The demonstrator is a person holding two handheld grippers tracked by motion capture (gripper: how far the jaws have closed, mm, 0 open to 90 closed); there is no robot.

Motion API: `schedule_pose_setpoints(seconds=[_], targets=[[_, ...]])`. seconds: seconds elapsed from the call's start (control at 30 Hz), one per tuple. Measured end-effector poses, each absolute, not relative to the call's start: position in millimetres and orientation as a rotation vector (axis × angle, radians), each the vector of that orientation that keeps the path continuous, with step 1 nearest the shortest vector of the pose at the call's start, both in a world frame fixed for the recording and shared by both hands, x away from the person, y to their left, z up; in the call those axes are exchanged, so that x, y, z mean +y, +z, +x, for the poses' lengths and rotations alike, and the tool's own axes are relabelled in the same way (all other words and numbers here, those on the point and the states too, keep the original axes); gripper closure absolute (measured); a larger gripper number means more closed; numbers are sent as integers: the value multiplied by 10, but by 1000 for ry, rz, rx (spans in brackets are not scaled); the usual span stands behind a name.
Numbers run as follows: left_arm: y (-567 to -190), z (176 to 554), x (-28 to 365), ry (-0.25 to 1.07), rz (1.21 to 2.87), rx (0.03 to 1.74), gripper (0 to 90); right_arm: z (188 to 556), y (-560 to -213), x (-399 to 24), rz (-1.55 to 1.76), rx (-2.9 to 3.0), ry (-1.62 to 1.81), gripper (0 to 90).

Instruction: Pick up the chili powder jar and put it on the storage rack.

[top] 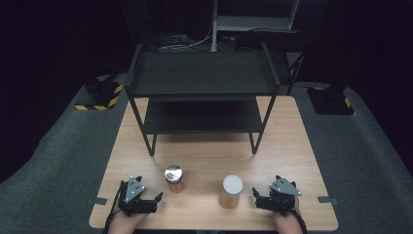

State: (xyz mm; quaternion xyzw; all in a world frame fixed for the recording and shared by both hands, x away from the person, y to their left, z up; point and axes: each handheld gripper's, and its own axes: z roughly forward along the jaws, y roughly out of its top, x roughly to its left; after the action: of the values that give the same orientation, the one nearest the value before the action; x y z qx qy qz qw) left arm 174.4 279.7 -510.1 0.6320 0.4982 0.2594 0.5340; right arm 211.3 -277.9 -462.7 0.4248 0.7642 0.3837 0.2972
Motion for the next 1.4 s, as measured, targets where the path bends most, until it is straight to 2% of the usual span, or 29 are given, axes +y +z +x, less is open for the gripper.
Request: schedule_pose_setpoints(seconds=[0.87, 1.4], targets=[[-5146, 1704, 2848, 607, 1453, 1170, 10, 2096, -4629, -2806, 1141, 2025, 1031, 7], [-4936, 1638, 2813, 489, 1337, 1087, 6, 2097, -4632, -2821, 1138, 2026, 1040, 7]])
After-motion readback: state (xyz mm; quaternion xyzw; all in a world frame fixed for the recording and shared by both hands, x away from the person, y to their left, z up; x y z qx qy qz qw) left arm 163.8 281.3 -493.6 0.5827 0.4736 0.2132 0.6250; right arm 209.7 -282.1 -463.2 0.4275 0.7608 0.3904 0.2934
